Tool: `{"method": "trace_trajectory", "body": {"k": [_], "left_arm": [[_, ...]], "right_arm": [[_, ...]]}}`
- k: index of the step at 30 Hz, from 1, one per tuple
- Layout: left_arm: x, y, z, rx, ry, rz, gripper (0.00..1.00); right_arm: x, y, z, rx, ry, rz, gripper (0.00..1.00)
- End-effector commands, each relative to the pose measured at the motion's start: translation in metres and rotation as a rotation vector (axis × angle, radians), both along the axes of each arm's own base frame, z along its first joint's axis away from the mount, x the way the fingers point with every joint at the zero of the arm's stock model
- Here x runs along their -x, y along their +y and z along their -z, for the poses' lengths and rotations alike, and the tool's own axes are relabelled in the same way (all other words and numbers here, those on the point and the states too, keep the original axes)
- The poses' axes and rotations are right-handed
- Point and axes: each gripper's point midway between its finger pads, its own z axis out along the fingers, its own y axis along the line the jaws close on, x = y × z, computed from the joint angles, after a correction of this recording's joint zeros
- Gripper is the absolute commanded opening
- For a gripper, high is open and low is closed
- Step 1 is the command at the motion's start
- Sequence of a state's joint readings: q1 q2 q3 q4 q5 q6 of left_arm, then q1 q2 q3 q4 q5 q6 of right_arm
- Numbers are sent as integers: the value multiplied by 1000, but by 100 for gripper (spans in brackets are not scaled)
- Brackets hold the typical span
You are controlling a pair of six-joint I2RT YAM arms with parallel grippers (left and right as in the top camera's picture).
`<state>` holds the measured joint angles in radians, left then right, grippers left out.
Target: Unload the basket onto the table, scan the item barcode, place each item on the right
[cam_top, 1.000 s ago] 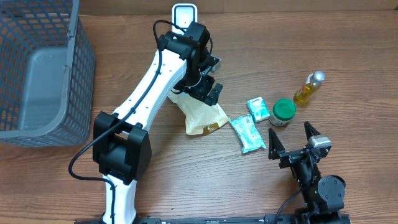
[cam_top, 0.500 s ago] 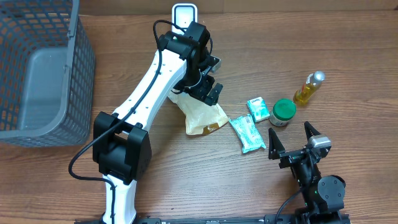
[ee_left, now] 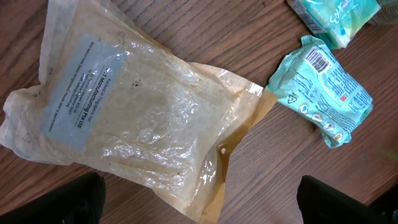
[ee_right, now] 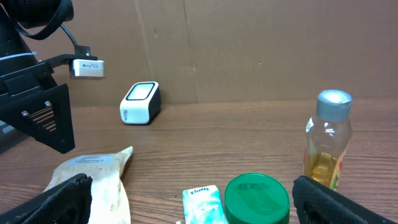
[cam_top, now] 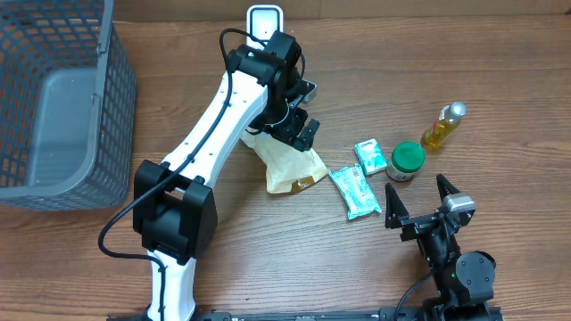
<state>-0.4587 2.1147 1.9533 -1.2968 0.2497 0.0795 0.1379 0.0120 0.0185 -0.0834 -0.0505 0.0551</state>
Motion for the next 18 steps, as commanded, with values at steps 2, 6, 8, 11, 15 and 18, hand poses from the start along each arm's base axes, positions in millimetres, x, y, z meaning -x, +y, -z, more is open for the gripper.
{"method": "trace_trajectory", "body": {"k": [2,6,8,11,15,18], "left_arm": [[-1,-3,-17,17,-40,1,100],[-1,-2,-16,15,-42,0,100],[-1,-3,-16,15,-41,1,100],[-1,-3,-18,16,-44,2,100],[1,-2,-39,39,-89,2,100],[4,1,-70,72,-156,-1,100]], "right_arm": [[-1,-2,3,4,-2,12,100],[-1,-2,3,4,-2,12,100],[-1,-2,3,4,-2,12,100],[-1,-2,3,4,-2,12,100],[-1,-2,3,4,-2,12,100],[-1,-2,3,4,-2,12,100]]}}
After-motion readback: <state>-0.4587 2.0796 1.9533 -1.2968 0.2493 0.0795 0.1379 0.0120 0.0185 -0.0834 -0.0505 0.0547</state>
